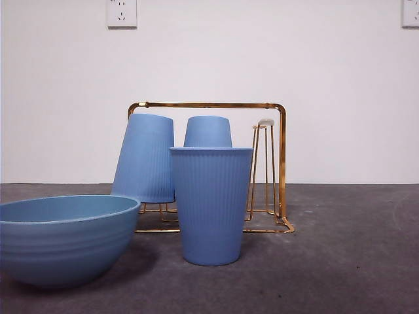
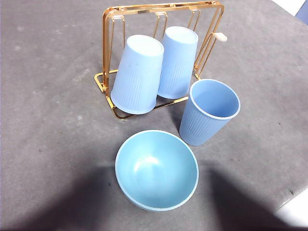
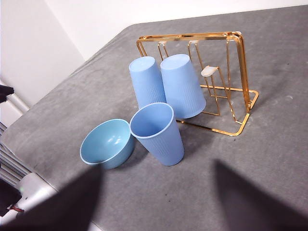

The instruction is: Right arm lift cup from the cupboard, then place it on the right of the bowl

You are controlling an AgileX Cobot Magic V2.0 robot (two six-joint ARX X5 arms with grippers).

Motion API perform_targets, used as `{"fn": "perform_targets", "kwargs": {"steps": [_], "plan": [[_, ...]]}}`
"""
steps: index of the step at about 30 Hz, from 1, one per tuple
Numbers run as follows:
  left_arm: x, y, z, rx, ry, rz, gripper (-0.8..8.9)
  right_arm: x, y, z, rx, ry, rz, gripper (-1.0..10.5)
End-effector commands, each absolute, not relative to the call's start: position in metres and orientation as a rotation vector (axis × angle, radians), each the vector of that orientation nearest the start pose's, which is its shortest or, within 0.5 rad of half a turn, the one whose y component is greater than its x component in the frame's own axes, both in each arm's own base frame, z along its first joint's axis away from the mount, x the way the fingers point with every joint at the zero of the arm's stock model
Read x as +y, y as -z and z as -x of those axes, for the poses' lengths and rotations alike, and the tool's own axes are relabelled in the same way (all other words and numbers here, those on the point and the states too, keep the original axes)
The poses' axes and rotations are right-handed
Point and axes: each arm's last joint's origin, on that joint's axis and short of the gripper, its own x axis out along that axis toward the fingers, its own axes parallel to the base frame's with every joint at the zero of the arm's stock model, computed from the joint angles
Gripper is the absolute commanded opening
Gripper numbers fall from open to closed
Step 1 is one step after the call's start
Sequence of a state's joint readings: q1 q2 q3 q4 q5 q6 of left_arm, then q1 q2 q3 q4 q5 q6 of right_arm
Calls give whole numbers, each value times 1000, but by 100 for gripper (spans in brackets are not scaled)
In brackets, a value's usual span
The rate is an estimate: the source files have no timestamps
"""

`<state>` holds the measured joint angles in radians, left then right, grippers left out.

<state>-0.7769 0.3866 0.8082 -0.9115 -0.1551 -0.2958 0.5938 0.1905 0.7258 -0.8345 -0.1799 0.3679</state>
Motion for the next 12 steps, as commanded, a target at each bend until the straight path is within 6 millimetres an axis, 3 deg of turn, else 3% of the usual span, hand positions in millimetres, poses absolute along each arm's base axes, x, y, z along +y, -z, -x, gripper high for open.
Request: {"fn": "perform_targets", "kwargs": {"steps": [1,12], "plan": [[-40,-316,-47,501,543,84,5,21,-306,-24,404,-685,-265,17],[-40,-318,-47,493,543,100,6,22,-308,-24,387,-690,-272,17]]}}
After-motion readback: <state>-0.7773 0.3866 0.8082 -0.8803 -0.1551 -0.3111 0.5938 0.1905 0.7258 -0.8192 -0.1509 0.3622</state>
